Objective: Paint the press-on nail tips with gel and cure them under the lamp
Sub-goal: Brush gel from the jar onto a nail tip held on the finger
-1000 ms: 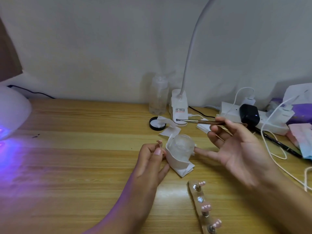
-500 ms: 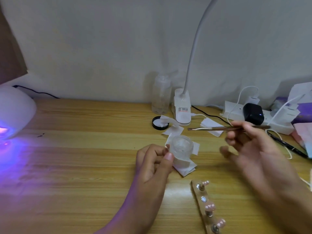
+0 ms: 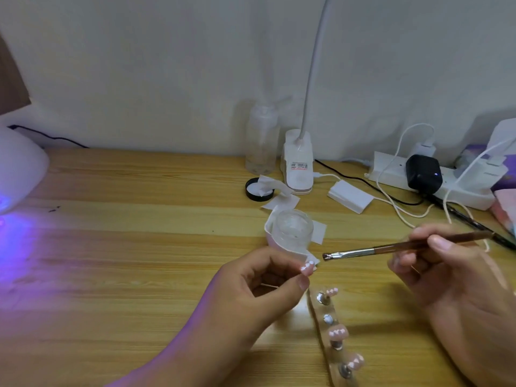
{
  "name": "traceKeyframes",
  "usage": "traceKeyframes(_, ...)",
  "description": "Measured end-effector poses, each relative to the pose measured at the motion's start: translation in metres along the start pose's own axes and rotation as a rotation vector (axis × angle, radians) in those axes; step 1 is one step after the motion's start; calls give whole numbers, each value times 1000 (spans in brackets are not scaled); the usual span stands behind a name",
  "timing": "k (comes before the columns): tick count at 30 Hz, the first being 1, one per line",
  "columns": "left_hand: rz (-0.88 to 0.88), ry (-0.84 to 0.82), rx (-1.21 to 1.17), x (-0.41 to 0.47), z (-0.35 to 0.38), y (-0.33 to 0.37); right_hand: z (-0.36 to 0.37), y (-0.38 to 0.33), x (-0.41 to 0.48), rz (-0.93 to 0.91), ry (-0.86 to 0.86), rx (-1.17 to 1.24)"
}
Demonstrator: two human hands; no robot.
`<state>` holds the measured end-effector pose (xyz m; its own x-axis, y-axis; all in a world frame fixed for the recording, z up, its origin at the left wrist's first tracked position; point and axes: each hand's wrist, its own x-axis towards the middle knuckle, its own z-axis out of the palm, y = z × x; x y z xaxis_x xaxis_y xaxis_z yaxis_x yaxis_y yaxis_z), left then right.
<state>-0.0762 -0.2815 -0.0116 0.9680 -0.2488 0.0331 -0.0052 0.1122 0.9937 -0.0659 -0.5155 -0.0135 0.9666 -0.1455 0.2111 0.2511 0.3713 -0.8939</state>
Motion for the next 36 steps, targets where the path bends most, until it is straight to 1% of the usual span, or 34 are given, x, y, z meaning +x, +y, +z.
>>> traceKeyframes(5, -17, -17, -7, -2, 1, 3, 3, -3, -1, 10, -6, -12)
traceKeyframes(15, -6, -68, 68, -3, 1, 1, 6, -4, -1, 18, -8, -34)
traceKeyframes(20, 5, -47, 57, -2, -1, 1, 7, -5, -2, 21, -26, -34)
traceKeyframes(25, 11, -62, 37, -3, 0, 2, 7, -5, -2, 37, -28, -55)
traceKeyframes(36, 3, -55, 57, -2, 1, 4, 9, -6, -3, 23, -43, -56)
